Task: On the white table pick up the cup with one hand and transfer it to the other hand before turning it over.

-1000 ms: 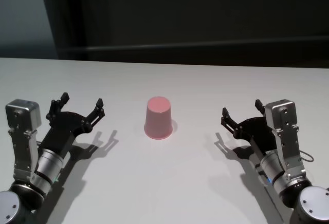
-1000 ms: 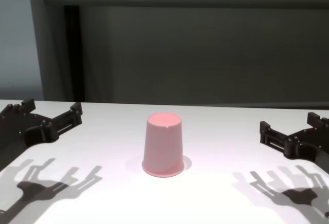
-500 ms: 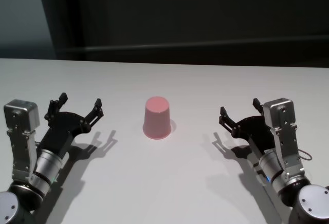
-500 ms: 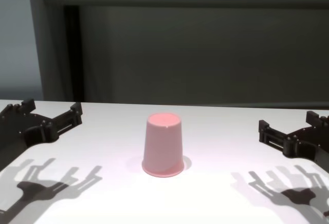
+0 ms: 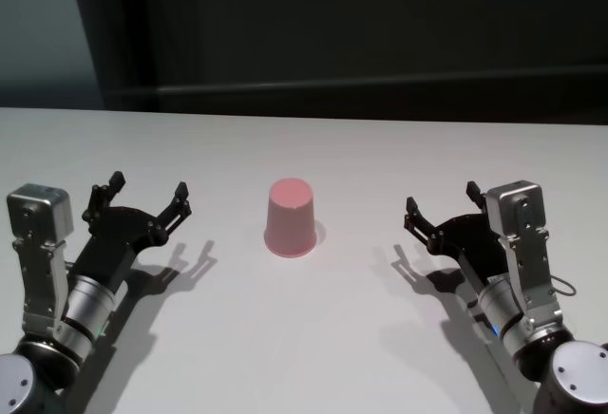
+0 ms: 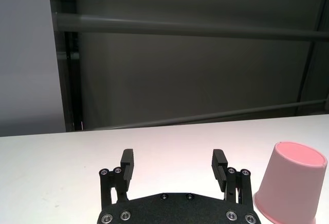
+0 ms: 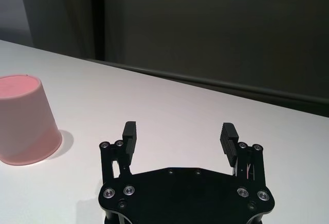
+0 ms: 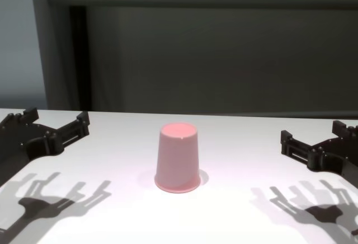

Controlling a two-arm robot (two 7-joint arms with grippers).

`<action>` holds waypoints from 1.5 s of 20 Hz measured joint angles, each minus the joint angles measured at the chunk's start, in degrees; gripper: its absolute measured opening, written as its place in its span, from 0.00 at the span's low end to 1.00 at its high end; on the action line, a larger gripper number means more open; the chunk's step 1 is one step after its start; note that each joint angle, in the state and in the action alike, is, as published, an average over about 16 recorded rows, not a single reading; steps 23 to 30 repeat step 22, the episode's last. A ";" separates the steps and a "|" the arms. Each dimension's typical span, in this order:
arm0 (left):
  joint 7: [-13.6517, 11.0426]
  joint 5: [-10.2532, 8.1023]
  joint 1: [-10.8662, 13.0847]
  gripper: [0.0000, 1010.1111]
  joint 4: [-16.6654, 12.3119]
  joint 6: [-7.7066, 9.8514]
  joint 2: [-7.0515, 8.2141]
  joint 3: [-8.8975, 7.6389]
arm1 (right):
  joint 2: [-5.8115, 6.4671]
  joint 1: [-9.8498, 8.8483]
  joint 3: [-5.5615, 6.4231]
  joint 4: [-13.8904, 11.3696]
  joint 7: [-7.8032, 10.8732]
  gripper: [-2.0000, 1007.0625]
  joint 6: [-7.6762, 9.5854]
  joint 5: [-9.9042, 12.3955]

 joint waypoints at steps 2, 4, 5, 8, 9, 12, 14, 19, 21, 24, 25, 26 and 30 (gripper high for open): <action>0.00 0.00 0.00 0.99 0.00 0.00 0.00 0.00 | 0.01 0.01 -0.01 -0.02 0.02 1.00 0.01 0.02; 0.00 0.00 0.00 0.99 0.00 0.00 0.00 0.00 | 0.02 0.02 -0.02 -0.03 0.03 1.00 0.03 0.04; 0.00 0.00 0.00 0.99 0.00 0.00 0.00 0.00 | 0.02 0.02 -0.03 -0.03 0.04 1.00 0.03 0.05; 0.00 0.00 0.00 0.99 0.00 0.00 0.00 0.00 | 0.04 0.03 -0.04 -0.04 0.05 1.00 0.05 0.07; 0.00 0.00 0.00 0.99 0.00 0.00 0.00 0.00 | 0.04 0.03 -0.04 -0.05 0.06 1.00 0.05 0.07; 0.00 0.00 0.00 0.99 0.00 0.00 0.00 0.00 | 0.05 0.04 -0.05 -0.06 0.07 1.00 0.06 0.09; 0.00 0.00 0.00 0.99 0.00 0.00 0.00 0.00 | 0.06 0.05 -0.06 -0.07 0.07 1.00 0.07 0.10; 0.00 0.00 0.00 0.99 0.00 0.00 0.00 0.00 | 0.07 0.05 -0.06 -0.08 0.07 1.00 0.07 0.11; 0.00 0.00 0.00 0.99 0.00 0.00 0.00 0.00 | 0.07 0.05 -0.06 -0.08 0.07 1.00 0.08 0.12; 0.00 0.00 0.00 0.99 0.00 0.00 0.00 0.00 | 0.07 0.05 -0.06 -0.08 0.07 1.00 0.08 0.12; 0.00 0.00 0.00 0.99 0.00 0.00 0.00 0.00 | 0.07 0.05 -0.06 -0.08 0.07 1.00 0.08 0.12; 0.00 0.00 0.00 0.99 0.00 0.00 0.00 0.00 | 0.07 0.05 -0.06 -0.08 0.07 1.00 0.08 0.12; 0.00 0.00 0.00 0.99 0.00 0.00 0.00 0.00 | 0.07 0.05 -0.06 -0.08 0.07 1.00 0.08 0.12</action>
